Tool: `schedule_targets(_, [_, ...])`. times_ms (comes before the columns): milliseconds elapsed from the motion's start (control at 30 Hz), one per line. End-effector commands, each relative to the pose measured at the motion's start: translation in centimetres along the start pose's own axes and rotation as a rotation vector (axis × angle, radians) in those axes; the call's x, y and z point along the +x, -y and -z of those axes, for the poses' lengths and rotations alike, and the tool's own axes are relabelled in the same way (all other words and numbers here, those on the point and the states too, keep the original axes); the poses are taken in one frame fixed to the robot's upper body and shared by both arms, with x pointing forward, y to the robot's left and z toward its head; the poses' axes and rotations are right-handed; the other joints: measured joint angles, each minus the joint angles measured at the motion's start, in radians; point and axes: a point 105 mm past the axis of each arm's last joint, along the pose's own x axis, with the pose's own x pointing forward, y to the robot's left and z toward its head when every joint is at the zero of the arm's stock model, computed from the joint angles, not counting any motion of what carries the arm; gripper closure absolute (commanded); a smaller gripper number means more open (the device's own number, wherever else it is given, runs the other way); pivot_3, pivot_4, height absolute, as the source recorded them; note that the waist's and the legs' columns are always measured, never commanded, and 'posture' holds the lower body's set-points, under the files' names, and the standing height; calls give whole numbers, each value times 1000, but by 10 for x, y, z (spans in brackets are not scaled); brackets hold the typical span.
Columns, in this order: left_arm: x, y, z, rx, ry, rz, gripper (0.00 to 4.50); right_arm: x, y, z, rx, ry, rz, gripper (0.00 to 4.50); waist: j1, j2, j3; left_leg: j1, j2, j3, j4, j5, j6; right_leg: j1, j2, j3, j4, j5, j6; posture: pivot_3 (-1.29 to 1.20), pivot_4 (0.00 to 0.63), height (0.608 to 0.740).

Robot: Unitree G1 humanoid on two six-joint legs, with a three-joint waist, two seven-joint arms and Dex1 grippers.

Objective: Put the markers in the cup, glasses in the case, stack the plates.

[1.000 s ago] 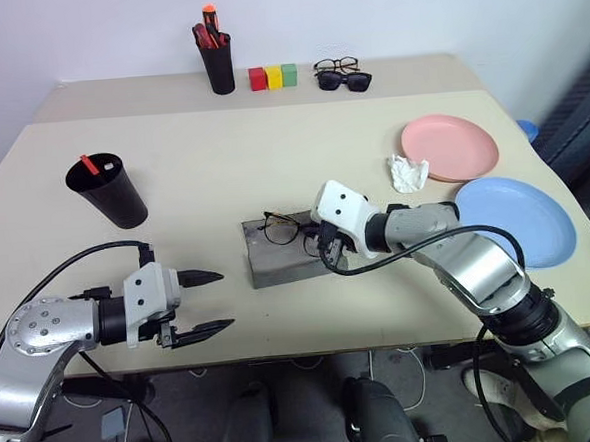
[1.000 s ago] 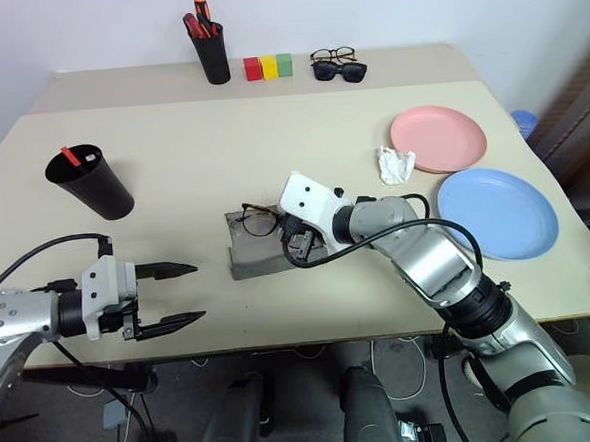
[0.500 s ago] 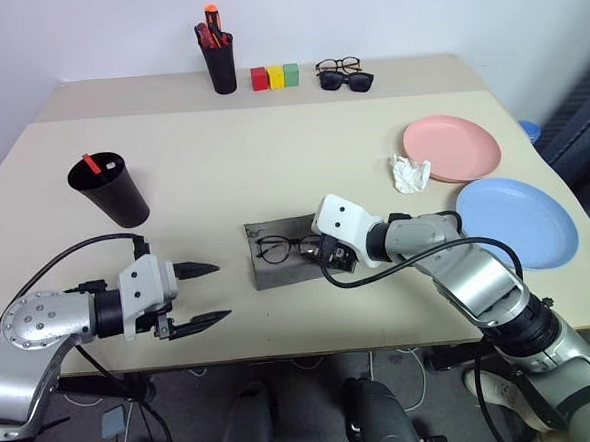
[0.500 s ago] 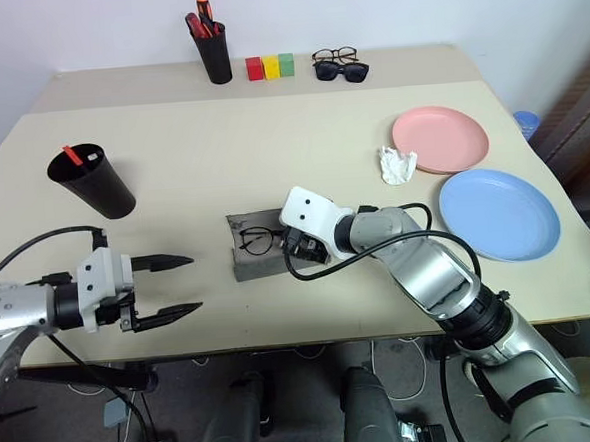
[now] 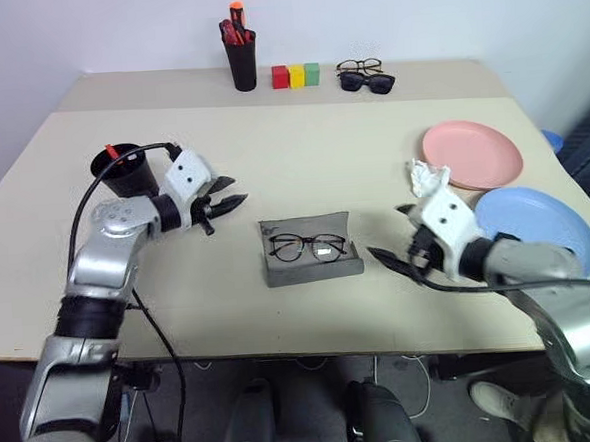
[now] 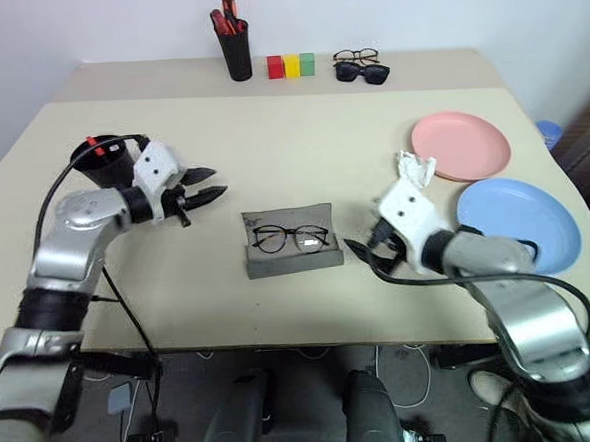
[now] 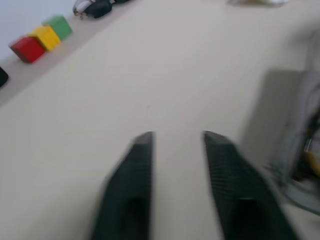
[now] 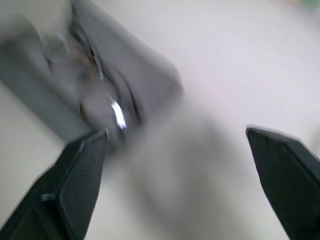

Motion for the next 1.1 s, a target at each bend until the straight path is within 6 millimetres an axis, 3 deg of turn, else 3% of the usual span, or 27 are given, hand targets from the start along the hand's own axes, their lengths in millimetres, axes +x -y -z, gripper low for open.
schedule_targets(33, [29, -9, -4, 80, -46, 6, 4459, -32, 0, 4, -29, 68, 22, 0, 0, -1, 0, 0, 0, 0, 0, 0, 0, 0, 0, 0, 0, 0, 0, 0, 150, 740])
schedule_targets(200, [55, 1, -5, 111, -67, 127, 4459, -52, -13, 19, 20, 109, -18, 0, -22, -2, 1, 1, 1, 1, 1, 0, 0, 0, 0, 0, 0, -3, 2, 0, 150, 740])
schedule_targets(300, [62, 22, -7, 95, -61, 296, 4459, -57, -17, 17, 16, 135, -12, 0, -31, -2, 1, 1, 1, 1, 1, 0, 0, 0, 0, 0, 1, -3, 1, 0, 150, 740])
schedule_targets(400, [55, 44, -7, 50, -73, 522, 4459, -59, -21, 12, 22, 160, 4, 0, -29, -2, 1, 1, 1, 1, 1, 0, 0, 0, 0, 0, 0, -3, 1, 0, 150, 740])
schedule_targets(667, [22, 74, -15, 64, -46, 847, 4459, -58, -22, 15, 63, 174, 42, 0, -28, -2, 1, 1, 1, 1, 1, 0, 0, 0, 0, 0, 0, -1, -3, 0, 150, 740])
schedule_targets(867, [13, 110, -10, 125, -82, 931, 4459, -53, -13, 25, 100, 159, 69, 0, -26, -2, 1, 1, 1, 0, 2, 0, 0, 0, 0, 1, 1, -1, -3, 0, 150, 740])
schedule_targets(967, [10, 129, 1, 150, -116, 951, 4459, -47, 4, 41, 145, 113, 155, 0, -27, -1, 0, 1, 1, 0, 2, 0, 0, 2, 0, 1, 0, -1, -4, 0, 150, 740])
schedule_targets(1033, [13, 127, -2, 157, -99, 905, 4459, -45, 17, 50, 163, 82, 217, 0, -26, 0, -1, 2, 1, 0, 2, 0, 0, 2, 0, 1, 0, -1, -4, 0, 150, 740])
schedule_targets(1100, [17, 117, -18, 149, -28, 828, 4459, -43, 30, 59, 186, 54, 272, 0, -26, 0, -1, 2, 1, 0, 3, 0, 0, 3, 0, 1, 1, -1, -4, 0, 150, 740])
